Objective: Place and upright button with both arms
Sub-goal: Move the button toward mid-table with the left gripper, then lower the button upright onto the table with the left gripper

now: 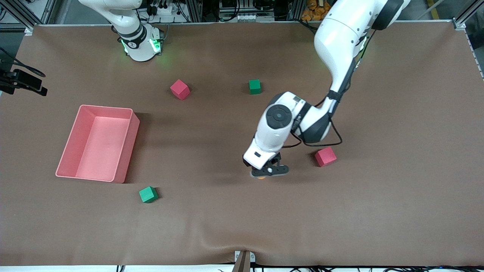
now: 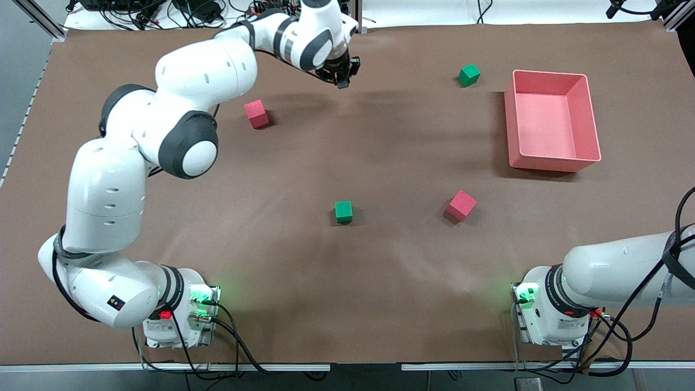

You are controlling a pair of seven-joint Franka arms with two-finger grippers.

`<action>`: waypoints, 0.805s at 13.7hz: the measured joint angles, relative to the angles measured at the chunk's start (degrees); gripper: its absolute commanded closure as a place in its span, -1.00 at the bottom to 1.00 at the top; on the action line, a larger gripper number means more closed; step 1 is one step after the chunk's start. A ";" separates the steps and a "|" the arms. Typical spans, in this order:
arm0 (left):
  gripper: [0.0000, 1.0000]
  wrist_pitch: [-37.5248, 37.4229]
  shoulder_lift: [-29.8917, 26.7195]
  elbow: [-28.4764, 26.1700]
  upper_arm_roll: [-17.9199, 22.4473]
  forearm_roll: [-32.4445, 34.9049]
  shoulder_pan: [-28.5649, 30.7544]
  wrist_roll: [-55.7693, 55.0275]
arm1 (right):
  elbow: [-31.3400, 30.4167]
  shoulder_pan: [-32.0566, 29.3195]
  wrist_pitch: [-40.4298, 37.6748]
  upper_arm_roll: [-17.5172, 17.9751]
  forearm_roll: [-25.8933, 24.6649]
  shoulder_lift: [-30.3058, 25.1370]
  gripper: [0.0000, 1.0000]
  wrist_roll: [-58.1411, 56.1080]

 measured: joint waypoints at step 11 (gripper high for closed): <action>1.00 0.05 3.56 -1.66 0.78 26.27 -11.66 -39.56 | 0.01 0.00 -0.03 -0.02 0.00 0.00 -1.00 0.00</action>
